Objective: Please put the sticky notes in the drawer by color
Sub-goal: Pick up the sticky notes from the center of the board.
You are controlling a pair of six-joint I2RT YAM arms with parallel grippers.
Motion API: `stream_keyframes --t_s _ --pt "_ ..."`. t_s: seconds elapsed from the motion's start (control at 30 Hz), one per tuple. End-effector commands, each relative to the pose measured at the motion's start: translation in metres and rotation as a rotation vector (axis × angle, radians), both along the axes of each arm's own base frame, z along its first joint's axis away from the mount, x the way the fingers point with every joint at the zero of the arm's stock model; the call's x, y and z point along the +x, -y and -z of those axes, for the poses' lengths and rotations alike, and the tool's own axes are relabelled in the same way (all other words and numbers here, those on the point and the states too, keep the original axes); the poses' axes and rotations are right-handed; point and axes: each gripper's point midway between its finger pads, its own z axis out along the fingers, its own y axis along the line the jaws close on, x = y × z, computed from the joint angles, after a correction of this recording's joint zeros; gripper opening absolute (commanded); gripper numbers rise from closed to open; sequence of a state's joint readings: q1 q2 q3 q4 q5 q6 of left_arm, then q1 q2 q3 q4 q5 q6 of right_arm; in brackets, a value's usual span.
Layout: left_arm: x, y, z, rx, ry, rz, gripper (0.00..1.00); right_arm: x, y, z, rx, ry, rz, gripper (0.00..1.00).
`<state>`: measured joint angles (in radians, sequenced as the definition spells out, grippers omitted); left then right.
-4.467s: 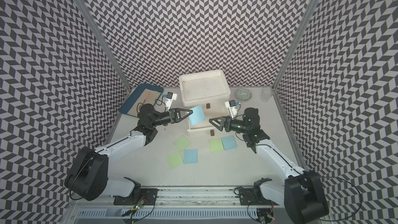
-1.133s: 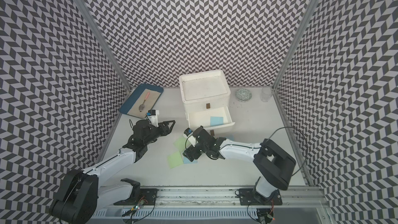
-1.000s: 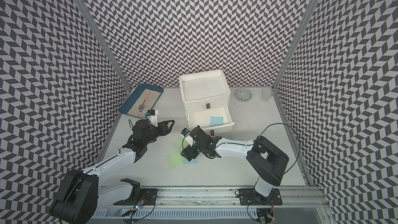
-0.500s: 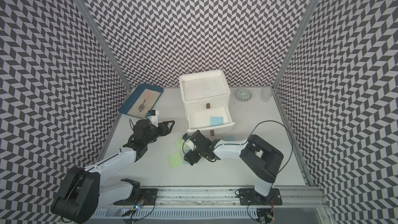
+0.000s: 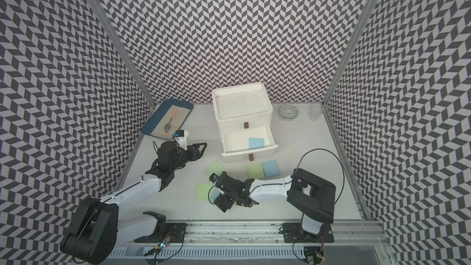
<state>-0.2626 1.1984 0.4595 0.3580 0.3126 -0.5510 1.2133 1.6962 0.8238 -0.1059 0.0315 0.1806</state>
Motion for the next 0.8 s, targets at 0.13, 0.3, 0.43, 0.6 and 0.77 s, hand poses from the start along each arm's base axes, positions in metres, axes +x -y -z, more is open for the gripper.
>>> stream_keyframes --t_s 0.13,0.3,0.43,0.6,0.77 --pt "-0.001 0.002 -0.008 -0.014 0.029 0.018 0.61 -0.016 0.030 0.025 -0.167 0.034 0.016 0.90" --pt "-0.002 0.000 -0.008 -0.013 0.033 0.012 0.61 -0.018 0.032 0.029 -0.179 0.030 0.011 0.85" --pt "-0.002 0.001 -0.010 -0.017 0.035 0.021 0.61 -0.018 0.031 0.028 -0.168 0.032 0.009 0.79" --pt "-0.003 0.000 -0.010 -0.015 0.039 0.014 0.61 -0.019 0.022 0.018 -0.132 0.030 -0.003 0.73" --pt "-0.004 0.003 -0.012 -0.026 0.045 0.030 0.61 -0.007 0.018 -0.004 -0.063 0.067 0.037 0.72"
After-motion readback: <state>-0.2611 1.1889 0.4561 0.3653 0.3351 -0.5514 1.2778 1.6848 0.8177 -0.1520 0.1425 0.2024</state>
